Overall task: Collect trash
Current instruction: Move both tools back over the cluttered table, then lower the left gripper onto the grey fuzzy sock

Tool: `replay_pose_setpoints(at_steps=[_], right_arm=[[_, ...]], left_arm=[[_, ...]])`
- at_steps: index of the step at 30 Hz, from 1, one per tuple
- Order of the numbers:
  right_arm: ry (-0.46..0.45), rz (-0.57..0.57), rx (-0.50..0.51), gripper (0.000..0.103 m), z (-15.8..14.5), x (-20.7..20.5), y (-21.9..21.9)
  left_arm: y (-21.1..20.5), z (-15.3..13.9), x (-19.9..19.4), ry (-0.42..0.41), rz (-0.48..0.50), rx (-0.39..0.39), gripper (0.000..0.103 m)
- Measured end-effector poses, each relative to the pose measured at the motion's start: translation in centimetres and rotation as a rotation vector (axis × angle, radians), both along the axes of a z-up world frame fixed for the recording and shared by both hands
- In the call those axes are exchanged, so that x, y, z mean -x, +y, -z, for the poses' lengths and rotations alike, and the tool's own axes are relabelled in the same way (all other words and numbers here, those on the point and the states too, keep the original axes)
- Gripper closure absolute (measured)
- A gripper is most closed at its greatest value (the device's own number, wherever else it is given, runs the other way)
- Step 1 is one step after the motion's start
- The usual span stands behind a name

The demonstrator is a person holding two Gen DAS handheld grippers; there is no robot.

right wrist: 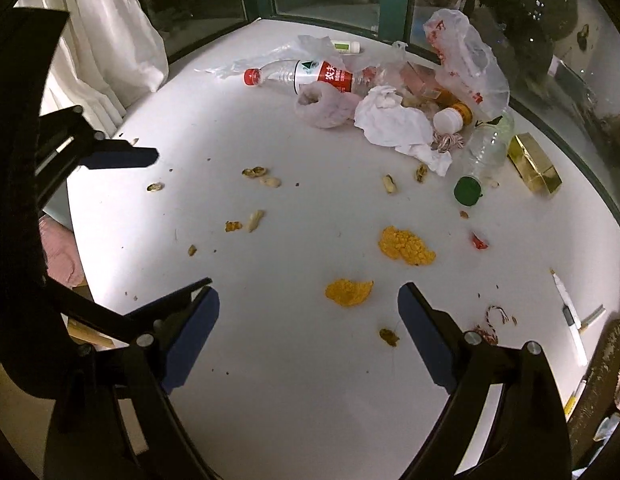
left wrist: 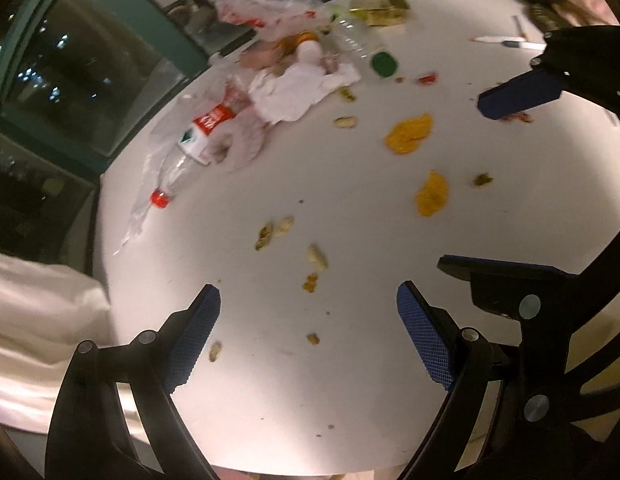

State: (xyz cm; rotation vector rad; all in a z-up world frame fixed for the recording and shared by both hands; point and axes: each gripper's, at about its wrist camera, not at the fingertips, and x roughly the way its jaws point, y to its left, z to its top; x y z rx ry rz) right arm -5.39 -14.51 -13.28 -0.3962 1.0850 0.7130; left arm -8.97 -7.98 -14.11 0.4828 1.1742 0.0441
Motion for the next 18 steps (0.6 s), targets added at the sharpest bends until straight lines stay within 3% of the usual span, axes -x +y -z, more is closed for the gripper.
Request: replay_pose_setpoints(at_steps=[6,18], right_arm=[[-0.015,0.031,0.022,0.015,0.1,-2.0,1.1],[-0.042,0.164,0.087,0.015,0.3,-7.6,5.0]], left_arm=[[1.4,0.3,-2.2,-0.018,-0.051,-0.018,0.016],[7.1,0.9,-8.0,-0.037,-0.086,0.04,0.016]])
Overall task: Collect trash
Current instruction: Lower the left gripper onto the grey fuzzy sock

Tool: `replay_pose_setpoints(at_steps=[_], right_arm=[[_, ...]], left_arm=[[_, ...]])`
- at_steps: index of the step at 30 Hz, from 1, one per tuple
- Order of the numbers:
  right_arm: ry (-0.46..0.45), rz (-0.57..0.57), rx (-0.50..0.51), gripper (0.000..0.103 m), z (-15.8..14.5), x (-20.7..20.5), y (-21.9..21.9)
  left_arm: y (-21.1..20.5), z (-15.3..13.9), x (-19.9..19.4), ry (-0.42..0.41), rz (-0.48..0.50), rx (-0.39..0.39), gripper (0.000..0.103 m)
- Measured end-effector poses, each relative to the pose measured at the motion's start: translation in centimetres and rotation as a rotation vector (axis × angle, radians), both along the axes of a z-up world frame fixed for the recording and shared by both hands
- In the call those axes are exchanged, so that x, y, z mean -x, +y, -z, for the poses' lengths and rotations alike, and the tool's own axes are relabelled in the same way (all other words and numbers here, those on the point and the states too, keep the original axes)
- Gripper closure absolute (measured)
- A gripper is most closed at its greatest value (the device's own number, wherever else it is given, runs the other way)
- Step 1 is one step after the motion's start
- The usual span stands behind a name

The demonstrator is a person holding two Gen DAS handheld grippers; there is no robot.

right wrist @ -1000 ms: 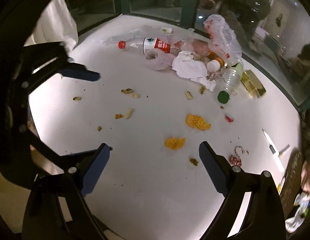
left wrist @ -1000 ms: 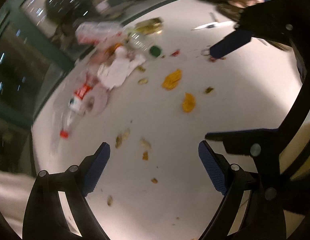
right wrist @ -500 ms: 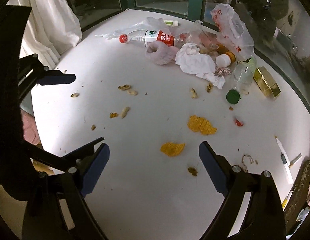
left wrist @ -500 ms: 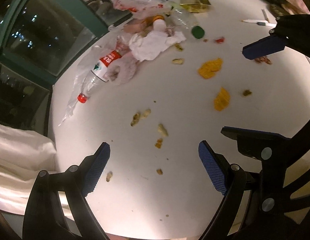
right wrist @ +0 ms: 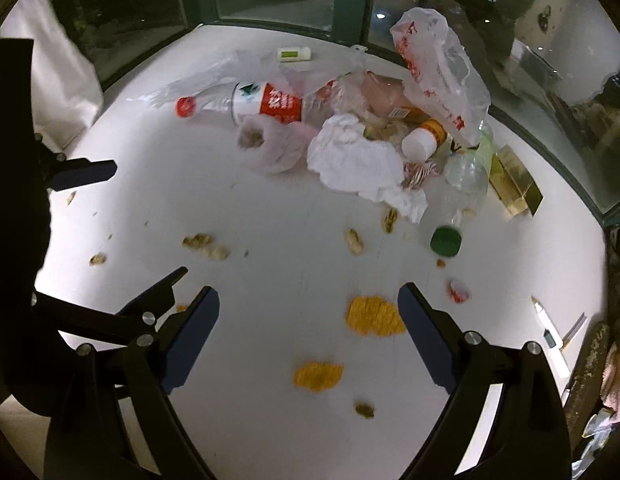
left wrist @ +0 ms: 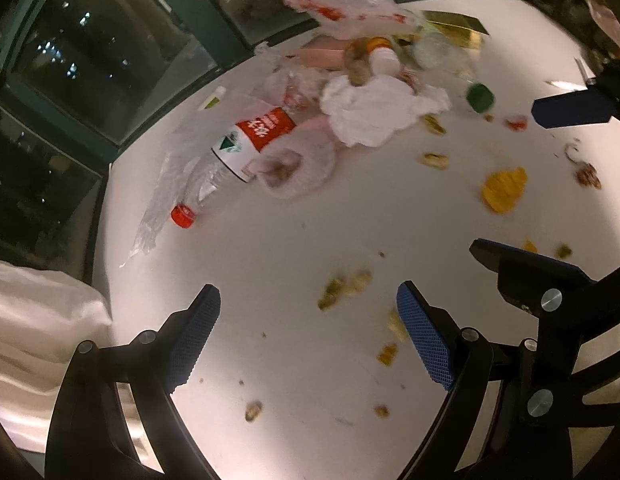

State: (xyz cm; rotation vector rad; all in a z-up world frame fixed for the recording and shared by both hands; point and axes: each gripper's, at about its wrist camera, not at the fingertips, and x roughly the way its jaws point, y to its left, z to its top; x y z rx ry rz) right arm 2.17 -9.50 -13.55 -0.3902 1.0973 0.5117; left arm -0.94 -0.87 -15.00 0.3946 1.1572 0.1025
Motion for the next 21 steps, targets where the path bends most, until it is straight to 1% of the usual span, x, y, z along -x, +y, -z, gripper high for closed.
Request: replay_pose_setpoints(at_steps=[6,10,12,15,21], right_arm=[[0.005,0.011,0.007,0.015,0.9,-2.7,2.7],[0.001,0.015,0.004,0.015,1.4,-4.8,4.3],[0.006,0.026,0.012,0.015,1.8,-5.8,4.9],[0.002,0.051,0.015,0.015,2.1,-7.3,5.5],[0.019,0.13,-0.016,0.015,2.8,-10.0,5.0]], left_arm=[[3.1,0.9,-2.5,0.005,-0.009,0.012,0.016],[5.2,1.6,-4.4,0.01,-0.035,0.052,0.016],[5.8,2.0,-5.4,0.011,-0.043,0.056,0.016],[6.4,2.4,-6.8,0.001,-0.052,0.061,0.016],[6.9,3.0,-9.3,-0.02,-0.091,0.097,0.016]])
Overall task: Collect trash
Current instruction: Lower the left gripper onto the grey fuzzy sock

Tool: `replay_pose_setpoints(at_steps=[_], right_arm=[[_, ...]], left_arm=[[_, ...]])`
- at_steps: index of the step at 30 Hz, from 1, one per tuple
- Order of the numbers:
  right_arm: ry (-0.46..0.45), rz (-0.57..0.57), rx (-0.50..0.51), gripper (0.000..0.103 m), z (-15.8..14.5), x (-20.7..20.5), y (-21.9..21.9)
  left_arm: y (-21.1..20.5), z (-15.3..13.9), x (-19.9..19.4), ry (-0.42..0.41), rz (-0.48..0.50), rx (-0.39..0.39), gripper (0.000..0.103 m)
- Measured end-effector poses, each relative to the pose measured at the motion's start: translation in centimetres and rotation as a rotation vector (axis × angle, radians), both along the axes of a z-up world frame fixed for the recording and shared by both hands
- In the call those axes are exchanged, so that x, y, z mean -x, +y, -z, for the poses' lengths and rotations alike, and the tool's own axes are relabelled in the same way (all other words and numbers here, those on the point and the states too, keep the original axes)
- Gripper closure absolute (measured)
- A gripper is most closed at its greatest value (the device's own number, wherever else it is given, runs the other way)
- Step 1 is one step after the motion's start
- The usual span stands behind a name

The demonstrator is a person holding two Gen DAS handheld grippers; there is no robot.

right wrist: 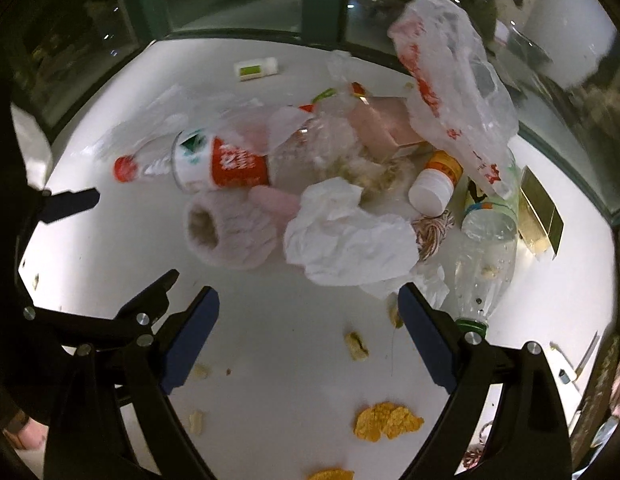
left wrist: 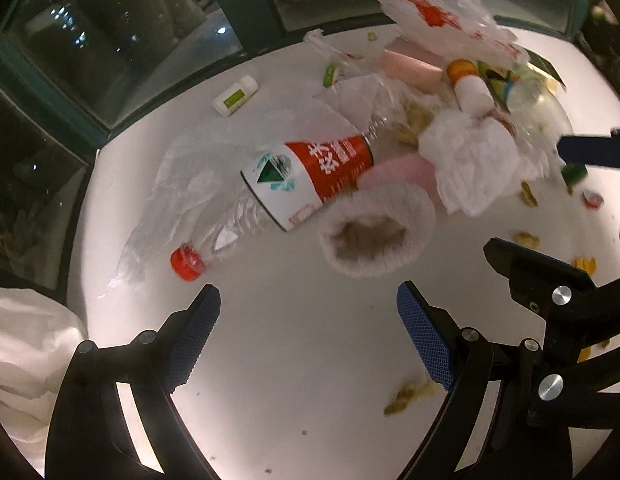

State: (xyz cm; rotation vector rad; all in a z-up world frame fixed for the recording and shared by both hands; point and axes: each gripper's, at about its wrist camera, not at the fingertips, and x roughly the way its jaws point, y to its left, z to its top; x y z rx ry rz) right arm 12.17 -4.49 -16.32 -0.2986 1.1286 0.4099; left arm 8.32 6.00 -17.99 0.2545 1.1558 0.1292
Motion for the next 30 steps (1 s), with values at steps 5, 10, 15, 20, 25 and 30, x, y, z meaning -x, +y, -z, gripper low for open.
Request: replay_pose_setpoints(at_steps=[5,10,15,20,25,30], right_arm=[[0.019,0.02,-0.014,0.015,1.3,-1.2,-0.9],[-0.014,0.008,-0.041,0.015,1.7,-1.7,-1.6],[-0.035,-0.008,-0.056,0.015,2.0,-2.5,-2.2],[-0.074,-0.059,-0.053,0.015,2.2,-2.8,-2.3],[-0.114,-0.097,-0.039,0.015,2.4,-2.6,-2.6],[-0.106,-0.091,-0.033,0.015,2.9,-2.6,-3.1]], left_arm=[[-0.4,1.3,-1.0,-0.003,-0.018,0.021,0.016],[-1.0,1.8,-1.7,-0.044,-0.012,0.024,0.016],[-1.1,2.4,-2.9,-0.046,-0.021,0.064,0.016],[-1.9,2.7,-3.2,-0.067,0.049,0.046,0.016],[-3.2,3.2,-3.4,-0.078,0.111,0.01,0.016],[-3.7,3.9,-3.7,-0.061,0.147,0.032,0.016]])
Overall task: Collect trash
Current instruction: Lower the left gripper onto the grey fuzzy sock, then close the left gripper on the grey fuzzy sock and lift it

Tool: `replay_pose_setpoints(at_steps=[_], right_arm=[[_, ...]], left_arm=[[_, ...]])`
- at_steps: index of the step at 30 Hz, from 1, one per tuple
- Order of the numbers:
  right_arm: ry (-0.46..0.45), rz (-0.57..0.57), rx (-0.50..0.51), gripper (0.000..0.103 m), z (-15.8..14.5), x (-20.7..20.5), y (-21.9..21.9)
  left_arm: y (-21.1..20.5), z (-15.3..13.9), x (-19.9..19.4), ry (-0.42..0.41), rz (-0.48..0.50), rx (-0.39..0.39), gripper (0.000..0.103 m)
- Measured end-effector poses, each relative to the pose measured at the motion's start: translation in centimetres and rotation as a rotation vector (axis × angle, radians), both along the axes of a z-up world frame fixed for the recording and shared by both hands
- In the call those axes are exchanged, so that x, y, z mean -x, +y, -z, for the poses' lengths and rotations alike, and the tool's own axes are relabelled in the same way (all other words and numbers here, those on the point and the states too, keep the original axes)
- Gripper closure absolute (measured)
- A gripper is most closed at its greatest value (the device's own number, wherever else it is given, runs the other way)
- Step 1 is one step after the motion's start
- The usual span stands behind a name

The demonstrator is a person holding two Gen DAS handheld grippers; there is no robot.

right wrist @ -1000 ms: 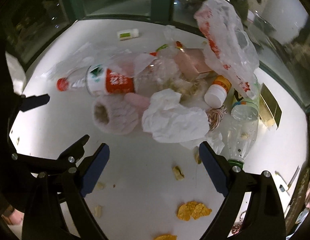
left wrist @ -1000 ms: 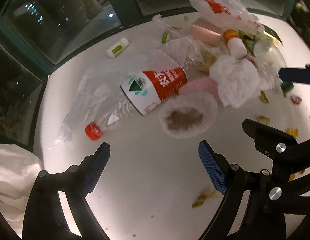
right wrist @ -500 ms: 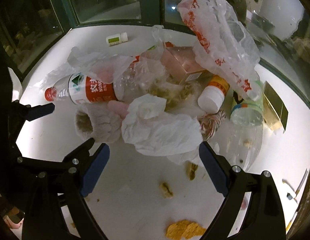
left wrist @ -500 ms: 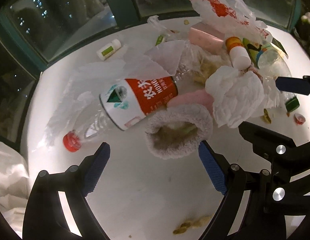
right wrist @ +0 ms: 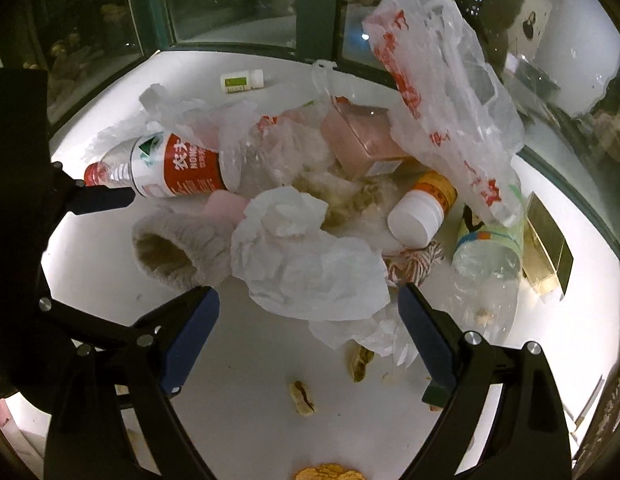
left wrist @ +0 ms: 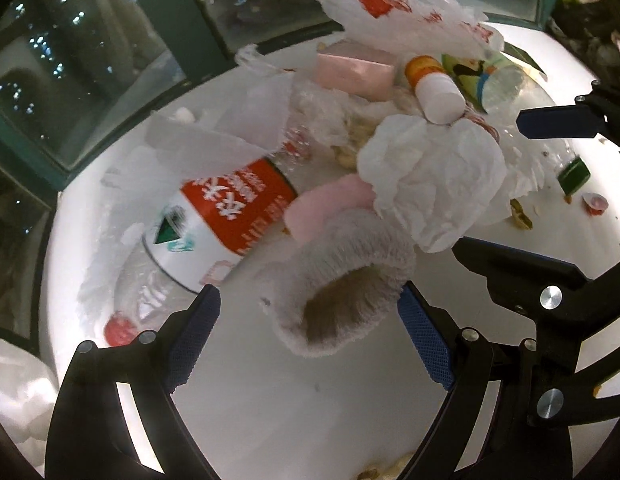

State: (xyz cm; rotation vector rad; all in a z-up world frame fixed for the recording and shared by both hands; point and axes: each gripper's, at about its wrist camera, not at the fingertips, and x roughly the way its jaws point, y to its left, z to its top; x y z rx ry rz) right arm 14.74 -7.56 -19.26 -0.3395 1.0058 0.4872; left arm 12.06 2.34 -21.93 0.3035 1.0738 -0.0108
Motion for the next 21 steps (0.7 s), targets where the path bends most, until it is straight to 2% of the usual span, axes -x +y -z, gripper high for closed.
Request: replay_pose_setpoints(at_steps=[3,5,6,10,13,21], right_arm=[[0.006,0.011,-0.002,0.015,0.3,0.0,-0.4],[0.011,0.025,-0.005,0.015,0.4,0.0,-0.7],[0.013,0.029,-0.003,0.015,0.5,0.0,-0.8],[0.017,0.035,0.006,0.015,0.8,0.0,-1.1],[0.017,0.042,0.0,0.015,0.7,0.2,-1.3],[0.036,0.086,-0.013,0.015,-0.1,0.8,-1.8]], left_arm=[[0.0,0.1,-0.2,-0.015,0.016,0.009,0.021],[-0.2,0.3,-0.3,0.001,0.037,0.033,0.038],[-0.3,0.5,-0.4,0.016,0.046,0.046,0.041],[-0.6,0.8,-0.7,0.055,0.062,0.079,0.063],[-0.8,0.6,-0.7,0.05,0.074,0.098,0.076],[-0.7,-0.7,0.2,0.042,0.056,0.12,0.08]])
